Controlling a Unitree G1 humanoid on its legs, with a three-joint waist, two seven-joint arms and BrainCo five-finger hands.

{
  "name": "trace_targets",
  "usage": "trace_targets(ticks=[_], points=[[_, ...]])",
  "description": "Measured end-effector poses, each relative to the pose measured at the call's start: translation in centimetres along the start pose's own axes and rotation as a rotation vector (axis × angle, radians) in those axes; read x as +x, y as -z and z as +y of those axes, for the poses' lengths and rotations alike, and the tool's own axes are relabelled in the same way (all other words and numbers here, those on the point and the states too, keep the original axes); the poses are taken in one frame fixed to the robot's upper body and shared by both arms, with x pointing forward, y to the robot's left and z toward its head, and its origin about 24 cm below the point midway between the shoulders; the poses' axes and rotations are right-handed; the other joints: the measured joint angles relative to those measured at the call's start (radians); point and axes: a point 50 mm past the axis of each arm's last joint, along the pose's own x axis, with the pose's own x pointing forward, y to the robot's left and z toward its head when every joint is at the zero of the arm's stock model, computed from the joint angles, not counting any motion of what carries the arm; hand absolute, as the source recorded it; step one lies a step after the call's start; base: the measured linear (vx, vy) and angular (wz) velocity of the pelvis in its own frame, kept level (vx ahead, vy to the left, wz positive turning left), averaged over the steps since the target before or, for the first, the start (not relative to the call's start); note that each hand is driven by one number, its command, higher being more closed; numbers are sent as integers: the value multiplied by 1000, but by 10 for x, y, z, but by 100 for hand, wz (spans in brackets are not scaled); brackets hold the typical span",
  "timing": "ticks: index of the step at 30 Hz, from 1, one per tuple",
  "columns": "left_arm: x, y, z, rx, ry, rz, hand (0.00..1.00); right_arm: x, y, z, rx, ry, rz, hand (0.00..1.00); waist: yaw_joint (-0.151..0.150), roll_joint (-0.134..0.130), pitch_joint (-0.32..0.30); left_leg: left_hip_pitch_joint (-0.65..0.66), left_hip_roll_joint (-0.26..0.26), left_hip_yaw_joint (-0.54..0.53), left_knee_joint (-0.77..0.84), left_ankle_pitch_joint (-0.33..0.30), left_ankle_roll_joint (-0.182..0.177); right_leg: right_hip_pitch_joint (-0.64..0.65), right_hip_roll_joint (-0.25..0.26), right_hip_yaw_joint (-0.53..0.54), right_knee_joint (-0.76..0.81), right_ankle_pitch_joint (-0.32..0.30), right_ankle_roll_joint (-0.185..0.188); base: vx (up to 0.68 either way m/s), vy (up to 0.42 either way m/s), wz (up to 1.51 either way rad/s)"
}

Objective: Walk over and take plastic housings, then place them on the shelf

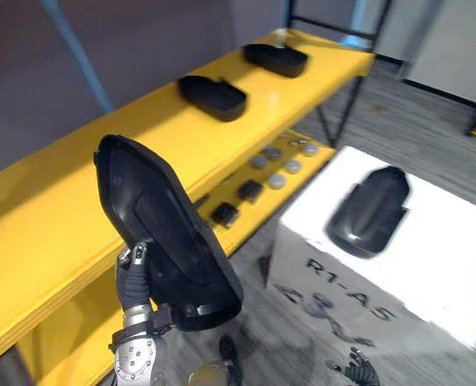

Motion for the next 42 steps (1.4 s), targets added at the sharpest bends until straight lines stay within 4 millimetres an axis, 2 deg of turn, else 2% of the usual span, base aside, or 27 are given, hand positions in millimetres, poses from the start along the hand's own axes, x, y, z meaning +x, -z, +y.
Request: trace_targets(ticks=[2, 4, 5, 6, 7, 8, 10, 11, 12, 14, 15, 16, 17, 18, 19, 22, 23, 24, 25, 26, 27, 29, 31, 33, 34, 36, 42], points=[[3, -1, -3, -5, 13, -11, 100, 5, -10, 10, 10, -21, -16, 0, -1, -8, 5, 0, -55, -40, -10, -19, 20, 18, -32, 3, 8, 0, 0, 158, 141, 72], [3, 0, -3, -6, 13, -2, 100, 8, -18, 15, -11, -38, -37, 0, 1, -6, 8, 4, -74, -48, 28, -66, 34, 5, -100, 16, 128, 1, -1, 149, 213, 27], [4, 0, -4, -5, 18, -3, 100, 8, -19, 16, -22, -44, -41, 0, 1, -6, 9, 11, -79, -54, 43, -80, 33, -12, -134, 47, 204, 6, -15, 117, 217, 31], [5, -1, -8, -9, 41, -9, 100, 8, -19, 17, -42, -51, -39, 0, -14, -1, 17, 36, -86, -90, 53, -101, 38, -73, -168, 196, 369, 28, -111, 145, 244, 58], [9, -1, -14, -13, 71, -16, 100, 6, -16, 18, -41, -51, -30, 0, -26, 5, 22, 50, -88, -123, 45, -102, 34, -126, -135, 338, 429, -18, -88, 128, 148, 100], [13, 0, -21, -11, 109, -19, 100, 5, -12, 17, -40, -50, -19, 0, -39, 18, 31, 79, -93, -173, 9, -93, 21, -187, -56, 498, 460, -79, -74, 135, 122, 95], [16, 2, -26, -10, 132, -17, 100, 2, -4, 18, -44, -56, -1, 0, -55, 20, 39, 136, -99, -200, -51, -92, 19, -252, 31, 625, 438, -126, -60, 142, 80, 81], [18, 4, -29, -12, 138, -14, 100, 1, -9, 19, -47, -58, -26, 0, -62, 13, 42, 157, -113, -218, -51, -89, 15, -293, 69, 689, 400, -139, -46, 136, 71, 60], [20, 5, -30, -12, 142, -11, 100, 1, -10, 19, -46, -59, -35, 0, -62, 11, 44, 165, -124, -232, -48, -89, 16, -314, 84, 728, 381, -140, -45, 122, 55, 70], [24, 8, -41, -8, 177, -11, 100, -1, -16, 20, -49, -63, -72, 0, -93, 11, 43, 186, -168, -307, -43, -91, 18, -371, 121, 854, 299, -137, -40, 119, 46, 112], [25, 7, -43, -8, 183, -15, 100, -2, -15, 21, -53, -67, -72, 0, -93, 7, 41, 197, -177, -322, -46, -99, 23, -370, 115, 855, 278, -137, -40, 102, 32, 88], [25, 7, -46, 3, 186, -22, 100, -4, -12, 21, -53, -69, -66, 0, -77, 2, 36, 212, -183, -320, -46, -120, 32, -363, 102, 847, 245, -136, -41, 159, 6, 14], [25, 7, -45, 24, 170, -28, 100, -5, -9, 27, -46, -85, -58, 0, -48, -9, 28, 226, -174, -254, -19, -185, 24, -340, 85, 847, 181, -120, -35, 175, -17, -8], [27, 7, -43, 36, 160, -32, 100, -7, -7, 30, -45, -93, -55, 0, -46, -15, 21, 227, -161, -202, 10, -218, 9, -324, 76, 846, 153, -81, -22, 244, -79, -20], [32, 8, -44, 43, 145, -34, 100, -11, -2, 34, -50, -110, -49, 0, -42, -9, -3, 225, -144, -163, 63, -246, 10, -282, 71, 823, 106, -5, -8, 276, -103, 4], [44, 3, -52, 68, 145, -65, 100, -15, 6, 36, -69, -120, -27, 0, -67, -19, -75, 227, -137, -190, 80, -247, 8, -220, 87, 794, 16, 10, -7, 342, -61, 27], [48, 2, -54, 78, 147, -76, 100, -14, 5, 37, -69, -122, -31, 0, -68, -19, -77, 234, -134, -195, 84, -252, -1, -202, 91, 794, -1, 16, -16, 327, -32, 29], [56, 4, -58, 93, 152, -74, 100, -13, 4, 37, -72, -125, -32, 0, -71, -18, -80, 230, -125, -204, 133, -266, -30, -167, 94, 795, -33, 34, -41, 227, 3, 30], [66, 7, -58, 133, 147, -70, 100, -11, -1, 46, -86, -150, -41, 0, -76, -58, -71, 190, -131, -204, 184, -321, -44, -136, 56, 794, -47, 44, -42, 169, -11, 28], [70, 9, -57, 156, 143, -65, 100, -9, -3, 48, -93, -156, -41, 0, -78, -58, -78, 203, -129, -210, 83, -301, -47, -130, 51, 803, -51, 43, -40, 69, -42, 17], [77, 15, -53, 177, 116, -36, 100, -6, -6, 44, -114, -153, -40, 0, -92, -44, -78, 255, -104, -183, -69, -119, -53, -130, 65, 799, -33, 36, -35, 43, -46, -1], [89, 22, -45, 211, 54, 10, 100, -6, -9, 49, -132, -180, -51, 0, -96, -37, -81, 263, -81, -193, -63, -116, -51, -148, 88, 826, -28, 30, -37, 72, 18, 2], [100, 22, -42, 244, 29, 14, 100, -6, -9, 50, -136, -184, -50, 0, -102, -37, -80, 267, -62, -213, -59, -130, -75, -153, 122, 827, -90, 38, -42, 41, -32, 20], [109, 18, -37, 285, 21, 6, 100, -6, -8, 49, -140, -182, -46, 0, -112, -50, -78, 286, -67, -219, -59, -141, -90, -166, 135, 830, -135, 109, -58, 8, -103, 11], [111, 18, -37, 294, 17, 5, 100, -5, -7, 45, -150, -176, -41, 0, -118, -44, -79, 301, -64, -221, -59, -150, -102, -160, 135, 830, -123, 104, -39, 45, -120, -7], [117, 12, -42, 294, 20, -20, 100, -5, -6, 42, -158, -170, -36, 0, -122, -36, -81, 304, -49, -214, -61, -152, -106, -160, 149, 832, -128, 105, -40, 60, -129, -14], [137, 8, -56, 350, 39, -20, 100, -3, -3, 29, -193, -147, -19, 0, -174, -34, -81, 305, -23, -193, -89, -142, -117, -166, 180, 856, -153, 123, -64, -29, -87, -18]])
